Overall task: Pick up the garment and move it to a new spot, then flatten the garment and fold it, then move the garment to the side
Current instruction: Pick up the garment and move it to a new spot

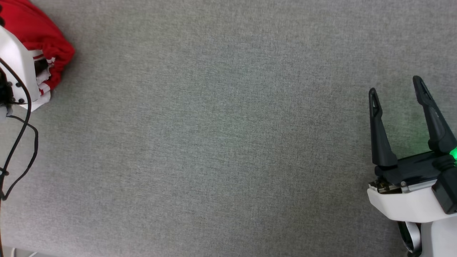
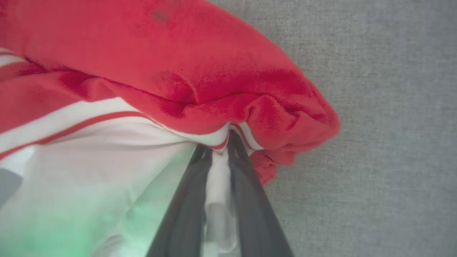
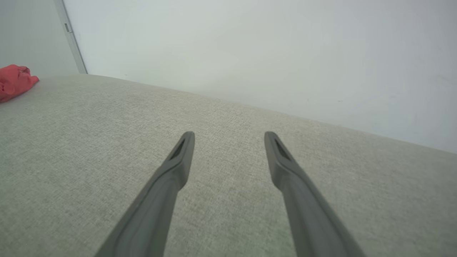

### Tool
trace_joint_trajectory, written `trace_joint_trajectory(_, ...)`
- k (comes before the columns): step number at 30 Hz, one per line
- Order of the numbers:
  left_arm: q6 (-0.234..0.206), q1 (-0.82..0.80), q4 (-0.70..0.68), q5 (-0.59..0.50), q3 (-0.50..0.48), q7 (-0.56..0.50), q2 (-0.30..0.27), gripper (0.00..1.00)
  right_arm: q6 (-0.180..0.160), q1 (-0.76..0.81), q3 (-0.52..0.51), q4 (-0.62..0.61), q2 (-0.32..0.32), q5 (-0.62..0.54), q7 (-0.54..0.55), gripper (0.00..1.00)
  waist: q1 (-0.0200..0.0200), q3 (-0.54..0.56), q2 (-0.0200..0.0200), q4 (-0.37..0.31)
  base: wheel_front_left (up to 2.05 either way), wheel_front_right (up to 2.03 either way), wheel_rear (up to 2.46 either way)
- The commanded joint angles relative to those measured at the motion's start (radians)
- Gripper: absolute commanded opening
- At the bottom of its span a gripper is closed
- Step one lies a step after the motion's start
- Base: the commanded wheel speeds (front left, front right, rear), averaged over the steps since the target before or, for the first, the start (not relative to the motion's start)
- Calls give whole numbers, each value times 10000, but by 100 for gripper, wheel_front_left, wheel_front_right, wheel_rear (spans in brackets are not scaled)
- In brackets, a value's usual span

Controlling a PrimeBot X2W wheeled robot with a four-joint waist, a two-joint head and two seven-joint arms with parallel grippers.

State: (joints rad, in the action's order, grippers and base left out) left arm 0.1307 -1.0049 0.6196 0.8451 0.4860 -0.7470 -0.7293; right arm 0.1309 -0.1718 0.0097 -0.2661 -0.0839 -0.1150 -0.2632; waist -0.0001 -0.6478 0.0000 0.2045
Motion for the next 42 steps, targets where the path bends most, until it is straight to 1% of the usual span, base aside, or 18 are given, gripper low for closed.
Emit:
trace_joint_trajectory(1, -45, -130, -142, 23, 261, 216, -50, 0, -3, -38, 26, 77, 61, 35, -24, 100, 1, 356, 0, 40, 0, 0, 0)
trace_joint_trajectory(2, -45, -289, -299, 60, 325, 331, -109, 0, -3, 20, 3, 110, 78, 55, -24, 100, 1, 499, 0, 78, 0, 0, 0)
trace_joint_trajectory(5, -45, -615, -688, 2, 671, 554, -522, 0, -3, 142, 56, 204, 140, 93, -24, 100, 1, 943, 0, 108, 0, 0, 0)
trace_joint_trajectory(9, -43, -1109, -1352, 99, 1056, 769, -771, 0, -3, 283, 104, 329, 230, 210, -24, 100, 1, 1589, 0, 80, 0, 0, 0)
trace_joint_trajectory(12, -45, -1429, -1941, -45, 1482, 779, -978, 0, -3, 355, 135, 414, 298, 314, -23, 100, 1, 2031, 0, 1, 0, 0, 0)
trace_joint_trajectory(17, -45, -1955, -3123, -125, 2255, 651, -1068, 0, -3, 529, 145, 557, 346, 524, -24, 100, 1, 2629, 0, -303, 0, 0, 0)
trace_joint_trajectory(22, -45, -2397, -4222, -163, 3049, 598, -813, 0, -3, 613, 122, 596, 346, 1039, -23, 100, 1, 2942, 0, -893, 0, 0, 0)
trace_joint_trajectory(25, -45, -2685, -4705, -103, 3506, 666, -423, 0, -3, 597, 112, 603, 348, 1222, -23, 100, 1, 2973, 0, -1352, 0, 0, 0)
trace_joint_trajectory(28, -44, -2990, -4958, -150, 4143, 730, 217, 0, -3, 520, 84, 611, 348, 1393, -23, 100, 1, 2903, 0, -1864, 0, 0, 0)
trace_joint_trajectory(29, -44, -2990, -4958, -150, 4143, 730, 217, 0, -3, 520, 84, 611, 348, 1393, -23, 100, 1, 2903, 0, -1864, 0, 0, 0)
trace_joint_trajectory(32, -44, -3340, -4948, -192, 4889, 876, 984, 0, -3, 449, 54, 613, 350, 1605, -24, 100, 1, 2782, 0, -2411, 0, 0, 0)
trace_joint_trajectory(35, -44, -3629, -4769, -151, 5710, 1184, 1871, 0, -3, 416, -55, 595, 348, 1779, -24, 100, 1, 2603, 0, -2909, 0, 0, 0)
trace_joint_trajectory(38, -44, -3800, -4431, -90, 6481, 1765, 2701, 0, -3, 365, -123, 599, 349, 1943, -23, 100, 1, 2410, 0, -3320, 0, 0, 0)
trace_joint_trajectory(42, -44, -3837, -3920, -118, 7496, 2551, 3614, 0, -3, 307, -154, 601, 350, 2128, -24, 100, 1, 2173, 0, -3687, 0, 0, 0)
